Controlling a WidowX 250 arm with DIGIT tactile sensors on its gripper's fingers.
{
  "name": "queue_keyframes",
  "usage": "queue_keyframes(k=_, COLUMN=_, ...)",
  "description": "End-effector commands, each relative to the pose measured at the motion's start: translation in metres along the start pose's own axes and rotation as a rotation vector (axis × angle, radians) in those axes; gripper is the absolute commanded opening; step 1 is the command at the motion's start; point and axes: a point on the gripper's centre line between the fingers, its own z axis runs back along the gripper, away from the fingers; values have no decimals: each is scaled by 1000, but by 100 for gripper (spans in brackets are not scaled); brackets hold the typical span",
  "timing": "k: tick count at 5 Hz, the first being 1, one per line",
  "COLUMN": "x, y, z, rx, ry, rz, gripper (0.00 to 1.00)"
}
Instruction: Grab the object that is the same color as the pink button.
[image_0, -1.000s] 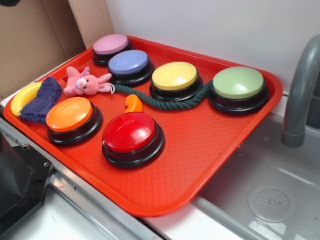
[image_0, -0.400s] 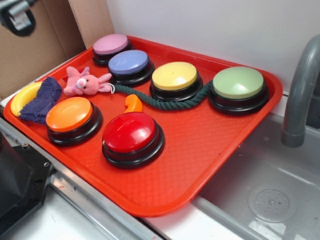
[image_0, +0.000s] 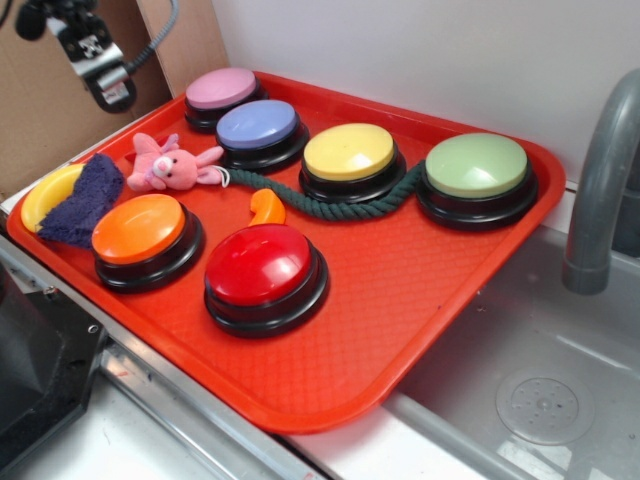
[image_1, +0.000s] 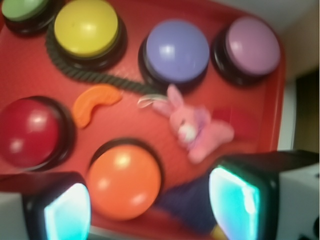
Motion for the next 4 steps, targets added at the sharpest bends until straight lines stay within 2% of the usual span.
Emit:
queue_keyframes(k=1, x=32, y=38, z=-54, rx=-81, ry=-66, rz=-84, gripper=100)
queue_keyframes(k=2, x=40, y=40, z=-77, rx=-101, ry=-57, rz=-110, gripper=100)
queue_keyframes(k=3, x=45, y=41, z=-98, rx=-83, ry=-36, rz=-130, gripper=100)
queue_keyframes(k=4, x=46, y=31, z=-112, rx=-93, ry=-36, rz=-215, gripper=100)
